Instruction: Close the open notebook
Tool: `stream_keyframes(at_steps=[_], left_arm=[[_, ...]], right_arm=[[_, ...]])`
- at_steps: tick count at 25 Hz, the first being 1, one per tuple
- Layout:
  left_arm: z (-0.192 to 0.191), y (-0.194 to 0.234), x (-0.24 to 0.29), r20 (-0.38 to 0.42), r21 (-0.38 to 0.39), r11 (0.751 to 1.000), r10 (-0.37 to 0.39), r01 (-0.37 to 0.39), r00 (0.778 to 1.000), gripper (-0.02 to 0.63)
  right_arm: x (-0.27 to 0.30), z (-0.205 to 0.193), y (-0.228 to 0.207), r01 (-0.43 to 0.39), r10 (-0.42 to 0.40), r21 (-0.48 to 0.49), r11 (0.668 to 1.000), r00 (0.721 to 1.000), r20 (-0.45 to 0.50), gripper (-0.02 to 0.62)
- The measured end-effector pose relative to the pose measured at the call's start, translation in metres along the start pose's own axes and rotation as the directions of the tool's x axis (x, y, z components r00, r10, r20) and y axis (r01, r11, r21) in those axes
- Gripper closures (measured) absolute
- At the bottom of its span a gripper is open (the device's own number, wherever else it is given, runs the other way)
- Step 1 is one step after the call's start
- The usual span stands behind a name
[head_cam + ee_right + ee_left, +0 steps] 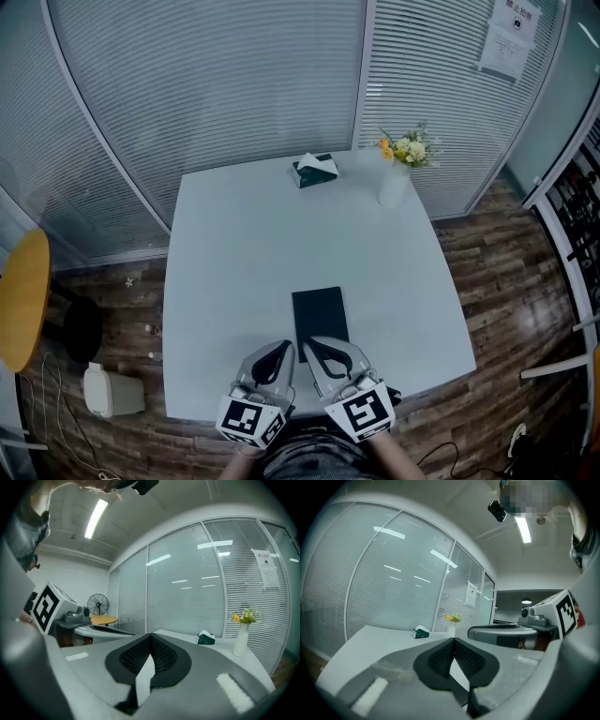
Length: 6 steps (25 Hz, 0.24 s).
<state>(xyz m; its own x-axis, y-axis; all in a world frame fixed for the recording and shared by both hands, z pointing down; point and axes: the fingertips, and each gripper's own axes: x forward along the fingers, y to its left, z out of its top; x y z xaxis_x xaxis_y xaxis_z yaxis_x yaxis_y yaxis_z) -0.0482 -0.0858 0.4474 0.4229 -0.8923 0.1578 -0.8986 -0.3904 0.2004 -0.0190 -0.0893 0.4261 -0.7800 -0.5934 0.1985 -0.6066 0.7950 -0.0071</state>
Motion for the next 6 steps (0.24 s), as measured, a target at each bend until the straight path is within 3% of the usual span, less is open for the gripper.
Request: stream_keyframes(at_steps=[6], left_arm=[[0.0004,0.0011,0.0027,-0.005,0.016,1.0,-0.014,0.014,1.0,0.601]], right_arm=[[0.0031,0.0,-0.0016,0.004,-0.004,0.004,1.0,1.0,-0.005,0.594]])
